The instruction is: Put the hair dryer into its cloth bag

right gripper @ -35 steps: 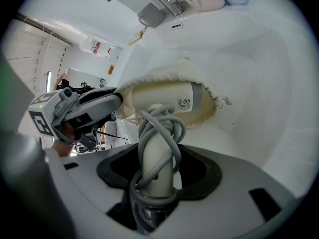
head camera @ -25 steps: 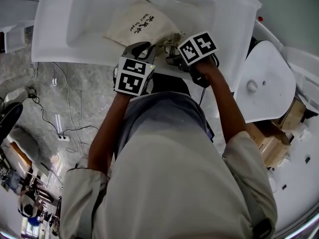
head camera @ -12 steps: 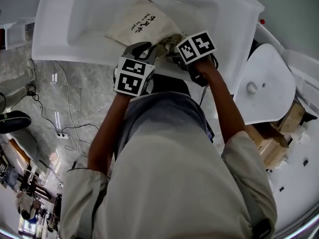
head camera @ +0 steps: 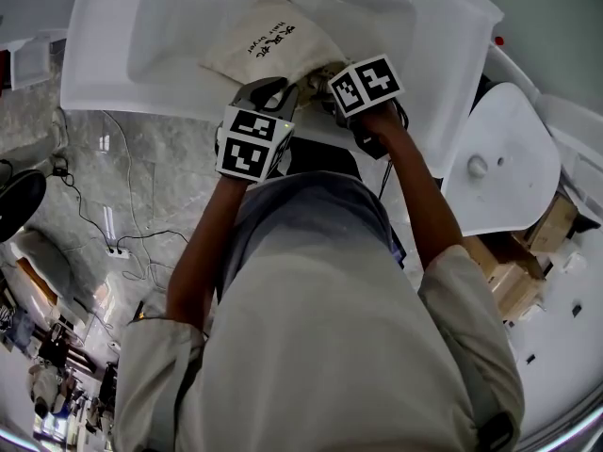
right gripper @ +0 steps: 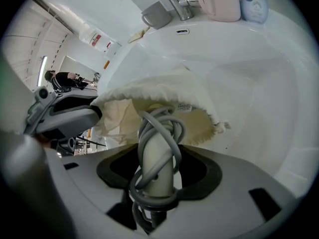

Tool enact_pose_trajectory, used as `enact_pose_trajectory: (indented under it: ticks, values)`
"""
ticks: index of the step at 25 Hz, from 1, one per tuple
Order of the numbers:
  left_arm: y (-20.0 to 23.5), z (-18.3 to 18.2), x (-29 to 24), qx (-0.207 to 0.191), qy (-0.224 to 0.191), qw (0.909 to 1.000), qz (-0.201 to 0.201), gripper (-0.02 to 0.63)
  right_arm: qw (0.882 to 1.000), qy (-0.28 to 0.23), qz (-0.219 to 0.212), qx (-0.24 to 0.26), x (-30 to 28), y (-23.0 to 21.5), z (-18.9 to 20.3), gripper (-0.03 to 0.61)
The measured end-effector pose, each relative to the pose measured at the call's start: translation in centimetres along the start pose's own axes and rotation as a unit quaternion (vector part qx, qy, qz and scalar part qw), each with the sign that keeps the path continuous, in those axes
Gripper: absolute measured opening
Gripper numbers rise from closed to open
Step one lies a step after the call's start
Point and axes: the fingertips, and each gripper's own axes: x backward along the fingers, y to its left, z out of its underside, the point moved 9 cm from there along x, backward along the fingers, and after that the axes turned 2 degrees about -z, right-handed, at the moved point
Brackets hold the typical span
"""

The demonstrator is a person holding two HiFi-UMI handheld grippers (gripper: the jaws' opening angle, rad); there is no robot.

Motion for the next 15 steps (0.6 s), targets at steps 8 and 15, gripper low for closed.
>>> enact_pose_trajectory:
  ticks: [8, 15]
  values:
    - [-0.33, 0.07, 0.21, 0.003, -0.003, 1.0000, 0.001, 0.071, 1.000, -0.011, 0.005, -0.001, -0.55, 0.15, -0.33, 0.236]
    - [-0.72, -0.07, 0.44, 0.003, -0.005, 1.0000, 0.001, 0.071, 1.000, -0.023, 0.012, 0.002, -1.09, 0.15, -0.47, 0.236]
